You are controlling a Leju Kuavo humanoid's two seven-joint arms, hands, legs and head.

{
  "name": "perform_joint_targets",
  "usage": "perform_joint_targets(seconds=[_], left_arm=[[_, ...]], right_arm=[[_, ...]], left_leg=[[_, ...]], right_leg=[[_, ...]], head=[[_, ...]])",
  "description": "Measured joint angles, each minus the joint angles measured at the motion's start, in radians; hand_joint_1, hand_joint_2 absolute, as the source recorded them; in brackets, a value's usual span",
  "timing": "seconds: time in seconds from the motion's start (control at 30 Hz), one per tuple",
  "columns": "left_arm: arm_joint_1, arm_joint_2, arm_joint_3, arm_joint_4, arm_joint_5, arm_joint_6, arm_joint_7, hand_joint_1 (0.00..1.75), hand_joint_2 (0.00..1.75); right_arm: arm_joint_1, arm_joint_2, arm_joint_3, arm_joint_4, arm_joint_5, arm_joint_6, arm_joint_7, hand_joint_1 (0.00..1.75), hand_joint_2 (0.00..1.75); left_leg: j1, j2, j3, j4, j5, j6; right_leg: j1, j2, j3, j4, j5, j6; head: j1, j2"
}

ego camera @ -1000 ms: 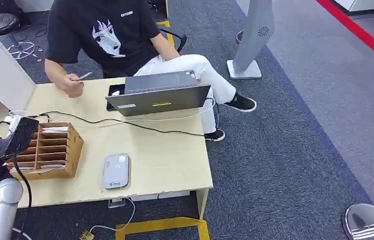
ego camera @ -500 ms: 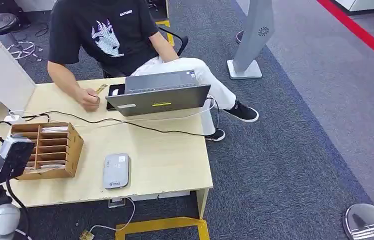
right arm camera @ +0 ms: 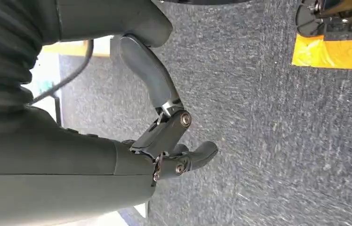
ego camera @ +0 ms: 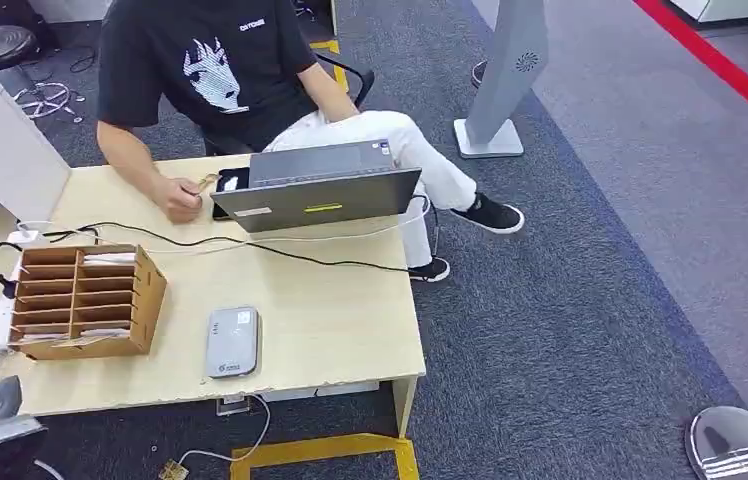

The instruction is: Pass the card to the sensor for recognition and then transmit it.

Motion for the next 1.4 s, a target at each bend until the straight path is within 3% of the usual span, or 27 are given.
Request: perform_joint_targets(seconds=[0.13, 0.3, 0.5, 0.6, 0.73, 0.9, 1.07, 1.4], left_arm=[[0.091, -0.060, 0.059, -0.058, 0.030, -0.009, -0.030, 0.00, 1.75], [0.135, -0.129, 0.150, -0.095, 0.020, -0.091, -0.062, 0.00, 1.75], [0.135, -0.152, 0.230, -0.099, -0.046, -0.225, -0.021, 0.00, 1.75], [0.125, -0.146, 0.248, -0.088, -0.095, -0.273, 0.029, 0.00, 1.75], [0.103, -0.108, 0.259, -0.056, -0.145, -0.316, 0.093, 0.00, 1.75], [0.061, -0.019, 0.261, 0.011, -0.180, -0.379, 0.153, 0.00, 1.75], [0.001, 0.069, 0.258, 0.089, -0.190, -0.417, 0.165, 0.00, 1.75], [-0.103, 0.140, 0.192, 0.246, -0.187, -0.418, 0.169, 0.00, 1.75]], right_arm=[[0.002, 0.009, 0.000, 0.016, -0.014, 0.009, -0.003, 0.00, 1.75], [0.003, 0.014, 0.000, 0.027, -0.013, 0.009, 0.003, 0.00, 1.75], [0.002, 0.016, 0.000, 0.033, -0.030, 0.014, -0.003, 0.00, 1.75], [0.001, 0.016, 0.000, 0.035, -0.031, 0.015, -0.007, 0.00, 1.75], [0.000, 0.016, 0.001, 0.036, -0.027, 0.015, -0.009, 0.00, 1.75], [-0.002, 0.016, 0.001, 0.036, 0.001, 0.014, -0.009, 0.00, 1.75], [-0.004, 0.014, 0.001, 0.035, 0.027, 0.014, -0.010, 0.00, 1.75], [-0.009, 0.007, 0.001, 0.024, 0.061, 0.009, -0.009, 0.00, 1.75]], left_leg=[[0.000, -0.001, 0.000, 0.000, 0.000, 0.000], [0.000, -0.001, 0.000, 0.000, 0.000, 0.000], [0.000, -0.001, 0.000, 0.000, 0.000, 0.000], [0.000, -0.001, 0.000, 0.000, 0.000, 0.000], [0.000, -0.001, 0.000, 0.000, 0.000, 0.000], [0.000, -0.001, 0.000, 0.000, 0.001, -0.001], [0.000, -0.001, 0.000, 0.000, 0.001, -0.001], [0.000, -0.002, 0.000, 0.000, 0.002, -0.001]], right_leg=[[0.000, -0.001, 0.000, 0.000, 0.000, 0.000], [0.000, -0.001, 0.000, 0.000, 0.000, 0.000], [0.000, -0.001, 0.000, 0.000, 0.000, 0.000], [0.000, -0.001, 0.000, 0.000, 0.000, 0.000], [0.000, -0.001, 0.000, 0.000, 0.000, 0.000], [0.000, -0.001, 0.000, 0.000, 0.000, 0.000], [0.000, -0.001, 0.000, 0.000, 0.001, -0.001], [0.000, -0.003, 0.000, 0.000, 0.001, -0.001]], head=[[0.000, 0.000], [0.000, 0.000], [0.000, 0.000], [0.000, 0.000], [0.000, 0.000], [0.000, 0.000], [0.000, 0.000], [0.000, 0.000]])
